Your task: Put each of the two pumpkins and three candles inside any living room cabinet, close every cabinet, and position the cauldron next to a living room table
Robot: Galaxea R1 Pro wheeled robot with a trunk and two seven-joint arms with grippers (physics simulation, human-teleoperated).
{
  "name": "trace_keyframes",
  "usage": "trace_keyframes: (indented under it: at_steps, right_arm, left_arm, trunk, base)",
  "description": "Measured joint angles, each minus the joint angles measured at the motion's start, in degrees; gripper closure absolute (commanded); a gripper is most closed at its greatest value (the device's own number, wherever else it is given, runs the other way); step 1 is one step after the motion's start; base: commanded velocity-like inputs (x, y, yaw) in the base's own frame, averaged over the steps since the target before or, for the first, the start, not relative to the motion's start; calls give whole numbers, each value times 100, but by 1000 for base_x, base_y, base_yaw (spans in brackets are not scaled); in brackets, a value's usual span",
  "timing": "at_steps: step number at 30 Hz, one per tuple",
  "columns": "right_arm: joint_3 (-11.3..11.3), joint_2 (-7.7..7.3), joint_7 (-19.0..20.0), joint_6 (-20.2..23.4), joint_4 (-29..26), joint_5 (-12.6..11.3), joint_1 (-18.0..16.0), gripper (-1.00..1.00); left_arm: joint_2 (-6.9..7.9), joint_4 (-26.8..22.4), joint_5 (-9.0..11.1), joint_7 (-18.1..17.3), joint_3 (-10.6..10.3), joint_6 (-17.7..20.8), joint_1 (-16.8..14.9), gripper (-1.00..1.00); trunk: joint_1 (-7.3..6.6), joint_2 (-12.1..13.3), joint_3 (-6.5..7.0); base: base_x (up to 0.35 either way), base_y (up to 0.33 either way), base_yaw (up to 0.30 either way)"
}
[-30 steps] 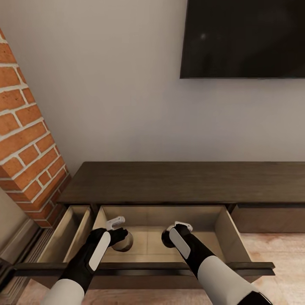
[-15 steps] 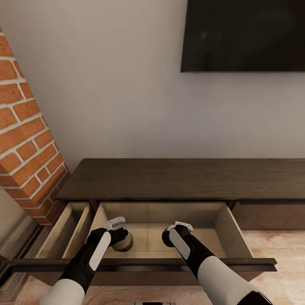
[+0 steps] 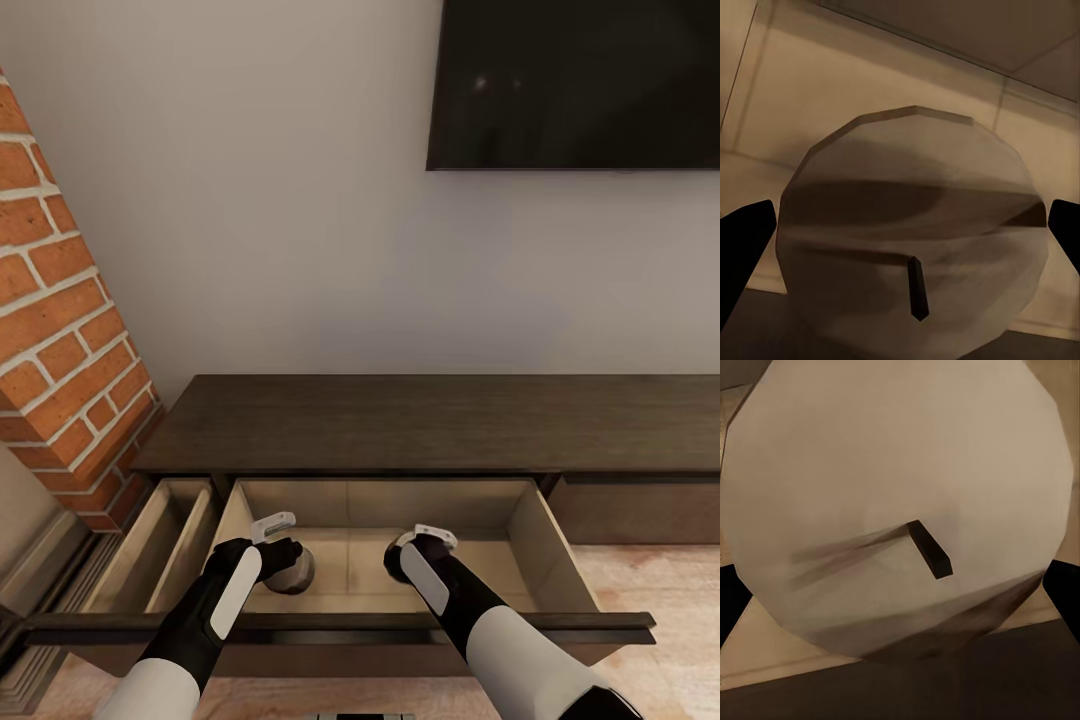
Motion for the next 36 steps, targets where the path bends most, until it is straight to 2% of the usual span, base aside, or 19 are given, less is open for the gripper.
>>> trace_keyframes:
  at_steps: [7,17,22,23,36]
  right_arm:
    - [18,0,0,-35,8,-13,0,100]
    - [18,0,0,-43,9,-18,1,100]
    - [19,0,0,-45,8,-10,0,100]
    - [19,0,0,-45,8,-12,0,-100]
    - [20,0,-4,-46,8,-5,0,-100]
  left_arm:
    - [1,0,7,0,3,6,0,100]
    - [7,1,7,1,4,10,1,100]
    - [4,0,9,0,3,7,0,100]
    - [3,0,9,0,3,8,0,100]
    - [9,-8,36,-9,3,51,0,100]
  trunk:
    - [0,0,0]
    - [19,-9,-155]
    - [18,-9,-155]
    - [18,-9,-155]
    - [18,-9,-155]
  base:
    - [7,0,0]
    - [0,0,0]
    - [0,0,0]
    - [0,0,0]
    - [0,0,0]
